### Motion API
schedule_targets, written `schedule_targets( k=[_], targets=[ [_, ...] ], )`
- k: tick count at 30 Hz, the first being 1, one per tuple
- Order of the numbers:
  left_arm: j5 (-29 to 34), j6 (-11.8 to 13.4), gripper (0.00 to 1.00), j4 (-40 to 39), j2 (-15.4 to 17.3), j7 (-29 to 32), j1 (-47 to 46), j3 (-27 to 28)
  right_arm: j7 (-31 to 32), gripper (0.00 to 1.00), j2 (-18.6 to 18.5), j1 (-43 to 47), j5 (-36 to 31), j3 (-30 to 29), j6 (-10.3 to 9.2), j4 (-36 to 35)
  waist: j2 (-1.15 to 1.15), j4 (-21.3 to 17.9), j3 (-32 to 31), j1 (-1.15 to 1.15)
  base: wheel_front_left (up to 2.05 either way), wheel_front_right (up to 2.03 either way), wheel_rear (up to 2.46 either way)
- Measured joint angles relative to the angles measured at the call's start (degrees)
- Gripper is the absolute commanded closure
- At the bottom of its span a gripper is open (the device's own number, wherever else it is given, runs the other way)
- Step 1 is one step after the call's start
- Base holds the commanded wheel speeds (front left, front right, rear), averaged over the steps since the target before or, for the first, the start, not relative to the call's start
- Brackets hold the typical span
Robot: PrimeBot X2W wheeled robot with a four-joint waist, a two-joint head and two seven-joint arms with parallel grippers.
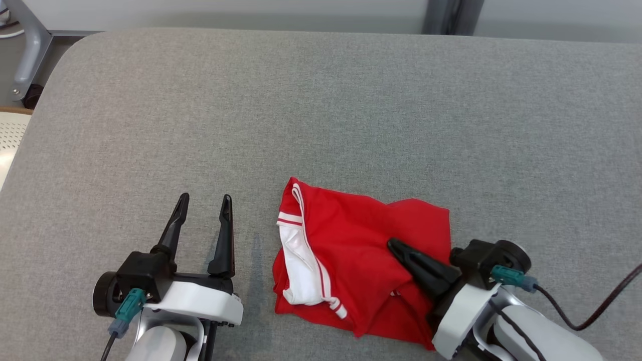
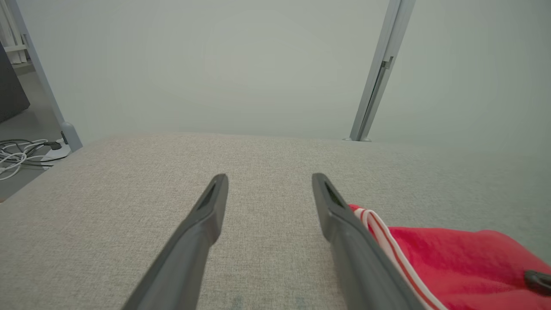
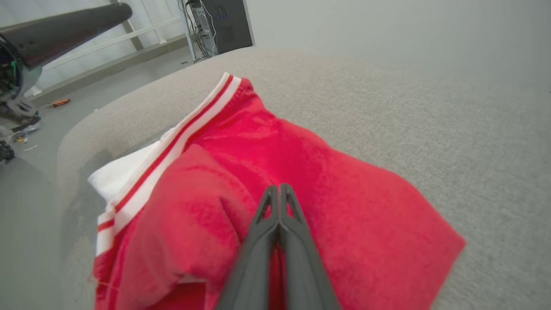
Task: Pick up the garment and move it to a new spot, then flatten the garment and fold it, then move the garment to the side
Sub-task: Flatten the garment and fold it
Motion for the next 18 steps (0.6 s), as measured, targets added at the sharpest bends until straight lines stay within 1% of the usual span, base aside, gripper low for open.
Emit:
schedule_targets(
  k=[4,18],
  targets=[
    [0.2,-0.2,0.0,0.3,-0.3,-0.1,0.0,0.3,-0.1,1.0,-0.5,-0.7,1.5,3.6,0.0,0.2,0.0,-0.3,0.0,0.0,0.0,0.0,0.0],
    [0.9,-1.1,0.0,0.8,-0.8,-0.2,-0.5,0.8,-0.2,1.0,0.0,-3.0,2.6,10.6,0.0,-3.1,0.0,-0.9,0.8,0.0,0.0,0.0,0.0]
  ],
)
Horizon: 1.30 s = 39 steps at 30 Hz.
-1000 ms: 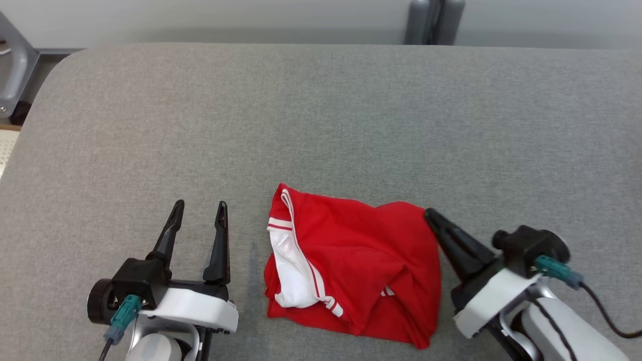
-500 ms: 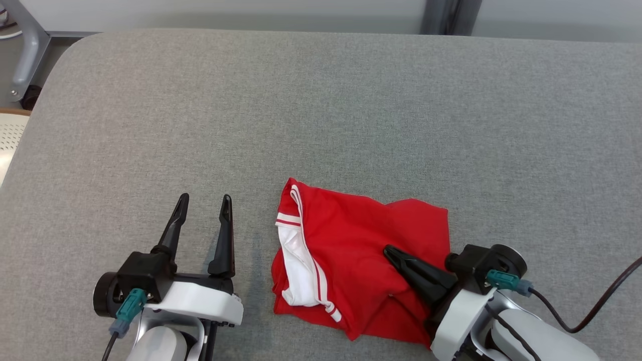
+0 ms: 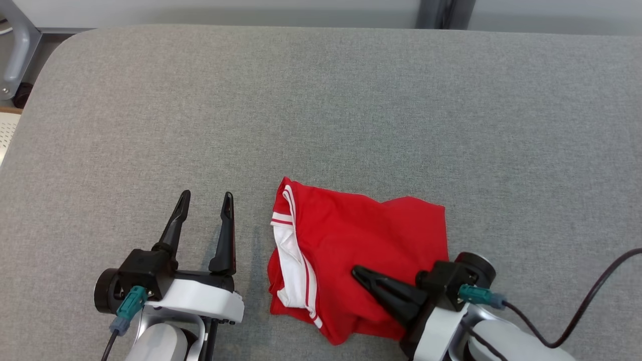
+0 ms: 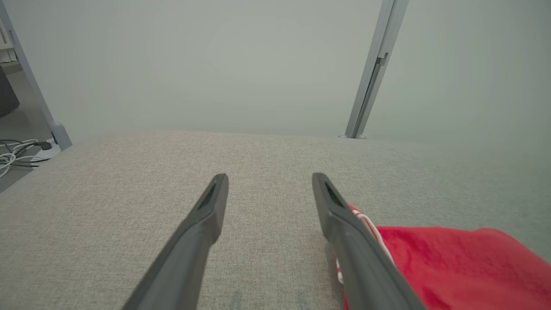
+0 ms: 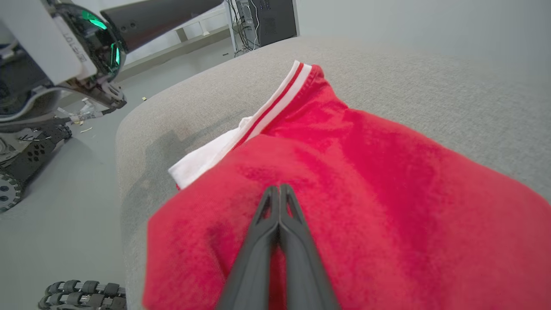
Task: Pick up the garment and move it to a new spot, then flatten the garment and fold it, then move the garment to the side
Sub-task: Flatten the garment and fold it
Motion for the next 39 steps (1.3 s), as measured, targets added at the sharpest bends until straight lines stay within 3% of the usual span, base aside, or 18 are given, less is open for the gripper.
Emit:
schedule_targets(
  k=[14,18,22,24,26,39],
  targets=[
    [0.9,-0.8,0.0,0.5,-0.7,-0.1,0.0,0.6,-0.1,1.0,3.0,-1.1,3.5,5.4,0.0,5.1,0.0,-0.3,0.1,0.0,0.0,0.0,0.0],
    [1.0,-0.8,0.0,0.7,-0.7,-0.1,0.0,0.9,-0.1,1.0,3.6,-0.8,4.2,1.1,0.0,2.7,0.0,-1.1,-0.2,0.0,0.0,0.0,0.0],
    [1.2,-0.8,0.0,0.7,-0.4,-0.1,0.0,1.2,-0.1,1.0,3.2,1.9,4.0,-6.7,0.0,-0.2,0.0,-2.2,-0.9,0.0,0.0,0.0,0.0],
    [1.2,-0.8,0.0,0.7,-0.2,-0.1,0.2,1.3,-0.1,0.63,3.1,3.9,3.8,-11.5,0.0,-1.8,0.0,-2.7,-1.3,0.0,0.0,0.0,0.0],
    [1.2,-0.8,0.0,0.6,-0.1,-0.1,0.2,1.5,-0.1,0.02,3.2,5.8,2.8,-16.7,0.0,-3.3,0.0,-3.2,-1.7,0.0,0.0,0.0,0.0],
    [0.9,0.1,0.0,-0.5,2.1,0.1,2.7,3.0,-0.1,0.0,6.3,18.5,-7.0,-47.4,0.0,-10.7,0.0,-5.8,-5.1,0.0,0.0,0.0,0.0]
  ],
)
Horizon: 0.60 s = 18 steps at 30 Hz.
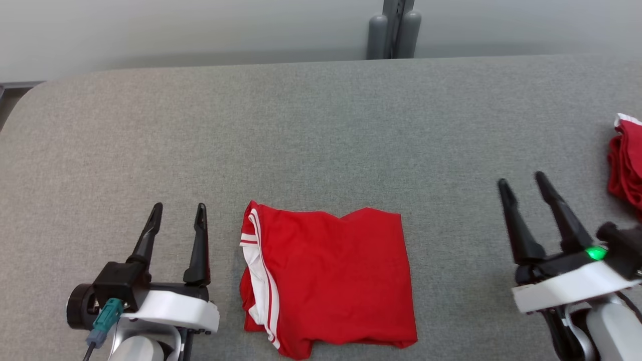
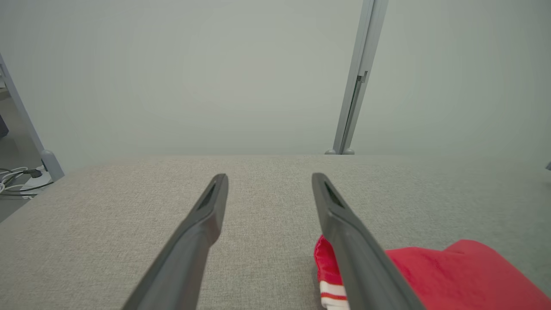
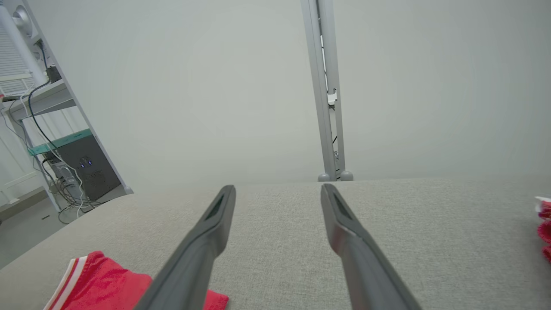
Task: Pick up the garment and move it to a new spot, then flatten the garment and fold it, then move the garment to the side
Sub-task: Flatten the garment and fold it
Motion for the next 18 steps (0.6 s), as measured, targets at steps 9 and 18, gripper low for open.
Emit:
schedule_targets(
  k=[9,18],
  targets=[
    [-0.4,0.4,0.0,-1.5,2.1,0.8,3.6,0.6,0.4,0.0,1.6,7.1,-6.1,-10.2,0.0,-1.9,0.0,-1.1,-3.3,0.0,0.0,0.0,0.0],
    [-1.1,0.4,0.0,-3.1,3.1,1.5,7.7,0.1,3.4,0.0,2.8,11.7,-8.4,-12.3,0.0,-3.7,0.0,-1.6,-7.0,0.0,0.0,0.0,0.0]
  ],
)
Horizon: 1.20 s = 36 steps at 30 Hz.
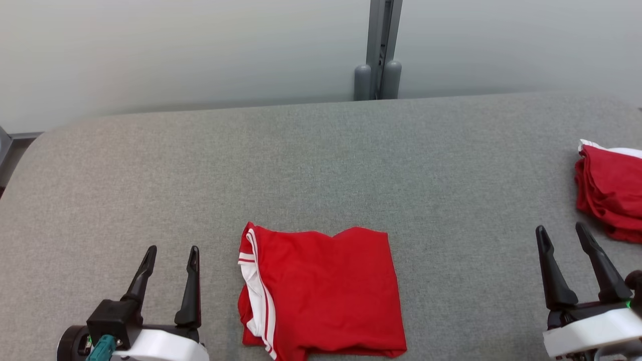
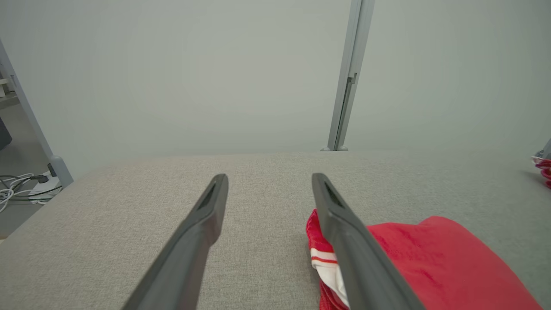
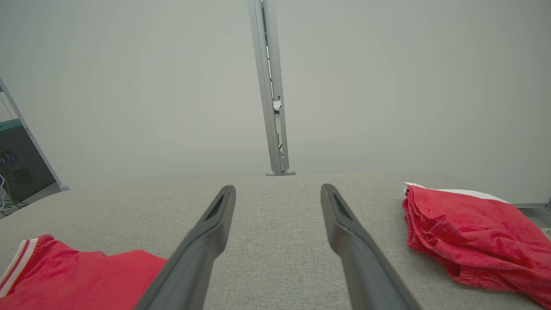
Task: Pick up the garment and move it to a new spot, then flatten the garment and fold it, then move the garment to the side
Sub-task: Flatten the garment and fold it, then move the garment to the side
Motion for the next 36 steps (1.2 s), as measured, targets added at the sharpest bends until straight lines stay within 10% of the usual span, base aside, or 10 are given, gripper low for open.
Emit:
schedule_targets(
  k=[36],
  targets=[
    [-1.1,1.7,0.0,-0.9,1.2,1.1,3.9,-0.6,5.0,0.0,2.0,5.9,-3.4,-3.4,0.0,-5.3,0.0,1.1,-3.2,0.0,0.0,0.0,0.0]
  ],
)
